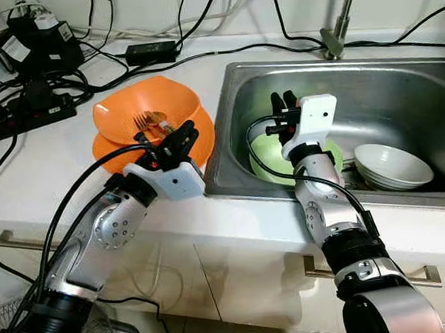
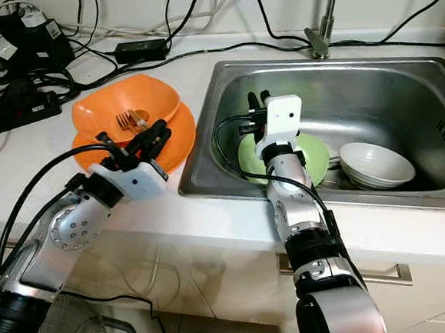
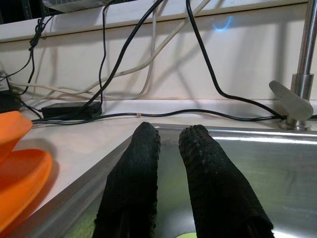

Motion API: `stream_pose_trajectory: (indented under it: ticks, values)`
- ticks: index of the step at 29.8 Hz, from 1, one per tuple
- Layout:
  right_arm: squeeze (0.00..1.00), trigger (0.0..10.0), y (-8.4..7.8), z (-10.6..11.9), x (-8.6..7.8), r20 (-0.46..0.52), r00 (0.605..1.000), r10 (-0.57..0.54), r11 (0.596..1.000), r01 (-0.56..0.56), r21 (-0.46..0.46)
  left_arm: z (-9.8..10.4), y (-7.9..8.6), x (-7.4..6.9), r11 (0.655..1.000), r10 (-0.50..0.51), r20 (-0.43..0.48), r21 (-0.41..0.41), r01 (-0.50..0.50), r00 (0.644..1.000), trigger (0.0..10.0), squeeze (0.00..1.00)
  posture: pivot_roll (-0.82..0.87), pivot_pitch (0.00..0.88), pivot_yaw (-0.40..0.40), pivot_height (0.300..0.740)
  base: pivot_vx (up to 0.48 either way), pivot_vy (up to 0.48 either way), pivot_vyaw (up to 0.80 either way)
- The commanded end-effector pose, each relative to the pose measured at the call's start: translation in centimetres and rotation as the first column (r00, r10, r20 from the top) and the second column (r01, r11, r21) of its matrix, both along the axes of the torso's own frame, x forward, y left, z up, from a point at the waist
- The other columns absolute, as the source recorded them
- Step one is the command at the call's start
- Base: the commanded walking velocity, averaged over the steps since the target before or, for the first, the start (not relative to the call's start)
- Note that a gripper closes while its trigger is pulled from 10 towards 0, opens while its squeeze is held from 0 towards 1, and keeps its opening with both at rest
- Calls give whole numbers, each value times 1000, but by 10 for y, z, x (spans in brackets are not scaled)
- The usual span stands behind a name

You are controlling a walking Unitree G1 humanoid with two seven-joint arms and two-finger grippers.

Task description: Kitchen organization

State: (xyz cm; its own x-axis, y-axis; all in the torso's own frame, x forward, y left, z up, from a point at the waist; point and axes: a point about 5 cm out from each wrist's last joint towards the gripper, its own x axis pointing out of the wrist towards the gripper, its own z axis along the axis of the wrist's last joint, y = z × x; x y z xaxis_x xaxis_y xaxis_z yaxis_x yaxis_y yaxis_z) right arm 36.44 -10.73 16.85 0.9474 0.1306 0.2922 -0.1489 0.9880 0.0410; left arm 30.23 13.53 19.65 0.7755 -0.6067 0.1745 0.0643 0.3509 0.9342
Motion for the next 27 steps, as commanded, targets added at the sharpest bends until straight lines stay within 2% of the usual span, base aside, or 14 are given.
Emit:
stream_pose_trajectory:
  ticks: [1,4,5,6,7,8,18,20,22,23,24,25,26,27]
  values:
    - [0,10000,-2,-9,-1,-30,1000,-8,1000,8,14,8,-3,-1,999,-17,46,29,15,999,0,0,214,69,79,740,0,0,0]
    - [0,10000,-2,-9,-1,-30,1000,-7,1000,7,14,13,-5,-1,999,-26,71,42,23,997,0,0,214,68,78,740,0,0,0]
    - [0,10000,-2,-9,-1,-30,1000,-6,1000,7,14,15,-7,-2,999,-29,81,45,25,996,2392,0,214,68,78,740,0,0,0]
    - [0,10000,-2,-9,-1,-30,1000,-6,1000,6,14,15,-7,-2,999,-29,84,46,25,996,2392,0,214,68,78,740,0,0,0]
    - [0,10000,-2,-9,-1,-30,1000,-6,1000,6,14,15,-7,-2,999,-29,88,47,25,996,5333,0,213,68,78,740,0,0,0]
    - [0,10000,-2,-8,-1,-29,1000,-6,1000,7,14,18,-9,-2,999,-33,99,44,29,995,10000,0,213,69,78,740,0,0,0]
    - [0,10000,-3,-8,-1,-27,1000,-12,1000,12,10,65,-23,-4,983,-60,243,-153,99,968,10000,0,208,66,76,740,0,0,0]
    - [0,10000,-5,-6,0,-21,1000,-20,1000,20,11,93,-29,-7,923,-81,267,-343,174,960,10000,0,205,61,76,740,0,0,0]
    - [0,10000,-6,-6,0,-20,1000,-23,1000,23,11,97,-30,-7,904,-93,261,-382,191,961,10000,0,205,61,76,740,0,0,0]
    - [0,10000,-7,-6,0,-17,999,-33,999,33,7,107,-32,-5,838,-121,227,-499,222,966,10000,0,199,51,79,740,0,0,0]
    - [0,10000,-7,-6,0,-17,999,-33,999,33,7,107,-32,-5,838,-121,227,-499,222,966,10000,0,199,51,79,740,0,0,0]
    - [0,10000,-9,-6,0,-14,999,-46,999,46,-2,111,-33,-3,780,-146,192,-581,233,970,10000,0,196,48,80,740,0,0,0]
    - [0,10000,-9,-6,0,-14,999,-46,999,46,-2,111,-33,-3,780,-146,192,-581,233,970,10000,0,196,48,80,740,0,0,0]
    - [0,10000,-11,-5,1,-12,998,-59,998,59,-8,113,-34,-2,741,-168,168,-629,237,971,10000,0,192,44,82,740,0,0,0]
